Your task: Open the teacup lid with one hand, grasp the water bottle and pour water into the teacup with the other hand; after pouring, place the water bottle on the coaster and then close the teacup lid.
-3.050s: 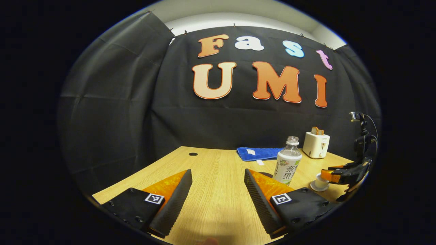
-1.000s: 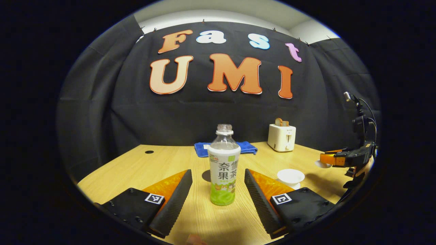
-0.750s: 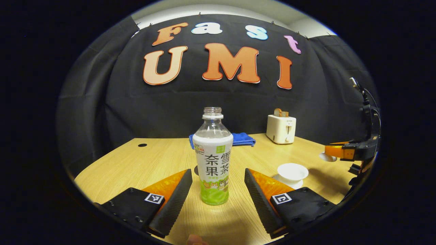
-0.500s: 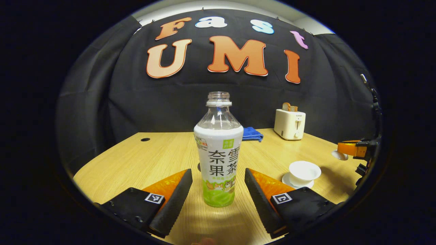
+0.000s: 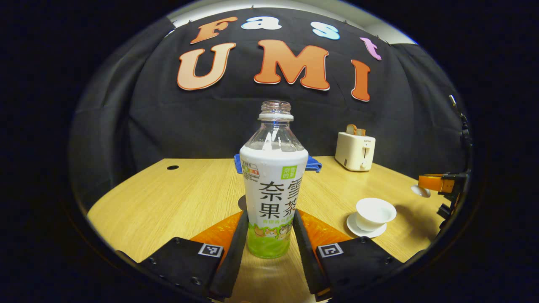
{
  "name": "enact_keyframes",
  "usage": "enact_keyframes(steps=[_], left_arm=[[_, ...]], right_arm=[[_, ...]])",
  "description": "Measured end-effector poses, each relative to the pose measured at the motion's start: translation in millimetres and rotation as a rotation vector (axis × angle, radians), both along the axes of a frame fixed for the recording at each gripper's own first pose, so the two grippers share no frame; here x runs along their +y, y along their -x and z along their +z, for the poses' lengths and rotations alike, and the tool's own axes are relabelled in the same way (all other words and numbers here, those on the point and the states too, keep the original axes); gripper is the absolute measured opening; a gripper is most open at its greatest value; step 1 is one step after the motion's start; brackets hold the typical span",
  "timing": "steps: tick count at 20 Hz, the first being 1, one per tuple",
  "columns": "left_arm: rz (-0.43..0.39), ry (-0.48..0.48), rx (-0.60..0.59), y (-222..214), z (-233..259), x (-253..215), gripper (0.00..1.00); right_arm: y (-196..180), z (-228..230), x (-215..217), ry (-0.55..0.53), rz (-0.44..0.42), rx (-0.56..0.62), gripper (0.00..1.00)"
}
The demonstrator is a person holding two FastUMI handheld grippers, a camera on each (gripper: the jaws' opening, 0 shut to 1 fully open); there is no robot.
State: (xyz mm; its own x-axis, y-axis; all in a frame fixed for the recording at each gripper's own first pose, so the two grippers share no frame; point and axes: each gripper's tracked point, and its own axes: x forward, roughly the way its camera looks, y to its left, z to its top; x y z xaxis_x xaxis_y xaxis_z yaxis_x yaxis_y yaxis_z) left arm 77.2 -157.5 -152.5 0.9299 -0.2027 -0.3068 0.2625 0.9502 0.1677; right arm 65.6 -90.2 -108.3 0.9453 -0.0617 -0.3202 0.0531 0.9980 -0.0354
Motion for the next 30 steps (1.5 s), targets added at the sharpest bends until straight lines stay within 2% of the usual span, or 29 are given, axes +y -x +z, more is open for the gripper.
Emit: enact_keyframes(steps=[3,4,7,13,14,15,16,22,27,28,29,30], left_arm=[[-0.052,-0.107,-0.026,5.1,17.3,-11.6,0.68],[-0.076,-0.146,-0.025,7.9,19.7,-17.6,0.65],[-0.16,-0.27,-0.035,15.4,25.8,-35.3,0.65],[-0.258,-0.595,-0.061,7.4,27.1,-48.6,0.66],[-0.276,-0.658,-0.063,7.2,26.1,-50.8,0.67],[-0.294,-0.717,-0.067,5.9,24.0,-51.6,0.67],[-0.311,-0.769,-0.071,7.2,20.7,-52.2,0.67],[-0.352,-1.012,-0.051,-14.2,6.8,-40.1,0.65],[-0.408,-1.193,-0.081,-16.5,6.4,-41.2,0.67],[-0.418,-1.222,-0.081,-17.4,5.1,-43.2,0.65],[-0.429,-1.251,-0.082,-18.5,6.0,-42.0,0.65],[-0.44,-1.282,-0.085,-18.3,5.7,-44.2,0.65]], right_arm=[[-0.2,0.2,-0.8,-0.007,-0.001,-0.001,0.24],[-0.2,0.5,-1.8,-0.007,-0.003,-0.001,0.24],[0.2,1.0,-5.5,-0.014,-0.009,-0.001,0.24],[1.1,2.8,-16.4,-0.036,-0.032,-0.006,0.24],[1.4,3.1,-18.6,-0.04,-0.037,-0.005,0.2],[1.5,2.7,-20.4,-0.045,-0.041,-0.005,0.2],[1.2,2.8,-21.5,-0.049,-0.044,-0.004,0.25],[2.9,4.3,-24.0,-0.061,-0.048,-0.007,0.24],[3.0,2.9,-21.6,-0.062,-0.044,0.001,0.24],[3.1,3.7,-21.4,-0.061,-0.042,0.001,0.2],[3.3,3.1,-20.6,-0.06,-0.041,0.001,0.24],[3.3,3.4,-20.2,-0.06,-0.04,0.002,0.2]])
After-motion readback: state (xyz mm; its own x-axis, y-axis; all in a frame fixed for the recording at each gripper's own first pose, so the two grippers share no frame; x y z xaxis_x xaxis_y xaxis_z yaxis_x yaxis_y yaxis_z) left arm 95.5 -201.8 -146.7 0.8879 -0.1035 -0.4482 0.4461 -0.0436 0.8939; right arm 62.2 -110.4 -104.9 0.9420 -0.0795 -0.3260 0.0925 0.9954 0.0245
